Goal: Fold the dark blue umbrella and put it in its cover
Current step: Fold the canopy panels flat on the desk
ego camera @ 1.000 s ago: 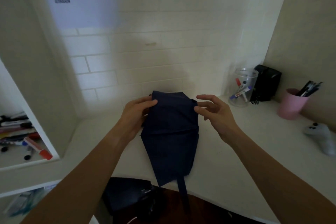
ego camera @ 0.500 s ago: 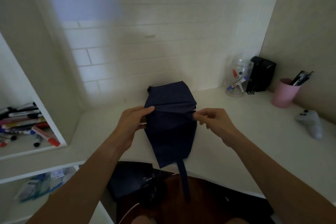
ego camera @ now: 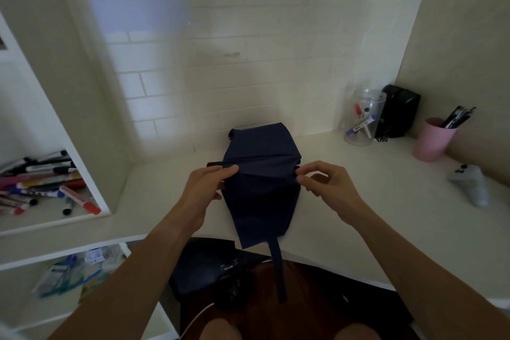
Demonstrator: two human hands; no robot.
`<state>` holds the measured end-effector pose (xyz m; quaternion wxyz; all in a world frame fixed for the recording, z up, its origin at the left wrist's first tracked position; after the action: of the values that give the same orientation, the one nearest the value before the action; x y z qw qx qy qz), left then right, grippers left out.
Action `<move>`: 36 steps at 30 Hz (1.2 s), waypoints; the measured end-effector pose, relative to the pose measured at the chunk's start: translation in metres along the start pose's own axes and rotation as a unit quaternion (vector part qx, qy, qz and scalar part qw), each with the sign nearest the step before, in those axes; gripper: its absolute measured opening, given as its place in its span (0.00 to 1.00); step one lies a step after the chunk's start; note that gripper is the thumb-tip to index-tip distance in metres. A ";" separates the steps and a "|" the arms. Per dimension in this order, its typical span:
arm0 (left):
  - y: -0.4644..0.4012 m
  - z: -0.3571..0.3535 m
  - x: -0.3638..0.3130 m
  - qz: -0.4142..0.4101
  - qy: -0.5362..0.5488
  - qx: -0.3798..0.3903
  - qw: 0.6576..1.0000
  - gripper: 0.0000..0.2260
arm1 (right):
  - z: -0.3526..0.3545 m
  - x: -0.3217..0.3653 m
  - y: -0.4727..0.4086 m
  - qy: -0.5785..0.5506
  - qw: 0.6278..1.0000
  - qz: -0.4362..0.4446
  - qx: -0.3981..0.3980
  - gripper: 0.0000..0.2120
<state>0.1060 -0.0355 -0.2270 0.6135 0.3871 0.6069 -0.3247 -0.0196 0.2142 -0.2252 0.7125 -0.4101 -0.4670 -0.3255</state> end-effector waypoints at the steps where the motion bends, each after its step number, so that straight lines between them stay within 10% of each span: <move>1: 0.001 -0.001 0.001 0.000 0.001 0.001 1.000 0.14 | -0.001 0.003 0.000 0.025 0.999 0.022 -0.003 0.06; 19: 0.013 0.001 0.013 0.014 -0.025 -0.028 0.999 0.11 | -0.017 0.033 0.018 0.313 0.921 0.231 0.007 0.14; 36: 0.051 0.005 0.046 0.029 -0.107 -0.032 0.993 0.07 | -0.046 0.019 0.065 0.463 0.805 0.370 -0.014 0.01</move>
<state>0.1547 -0.0114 -0.2685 0.6963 0.3478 0.5364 -0.3261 0.0606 0.2014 -0.2359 0.9047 -0.3623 0.1106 -0.1949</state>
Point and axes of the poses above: each hand's wrist, its own y-axis away from the middle knuckle, its own z-axis out of the back of the hand, x = y × z, the point moved 8 cm from there along -y, towards the middle knuckle, and after that the axes turned 2 degrees about y, right-handed, at the moved point
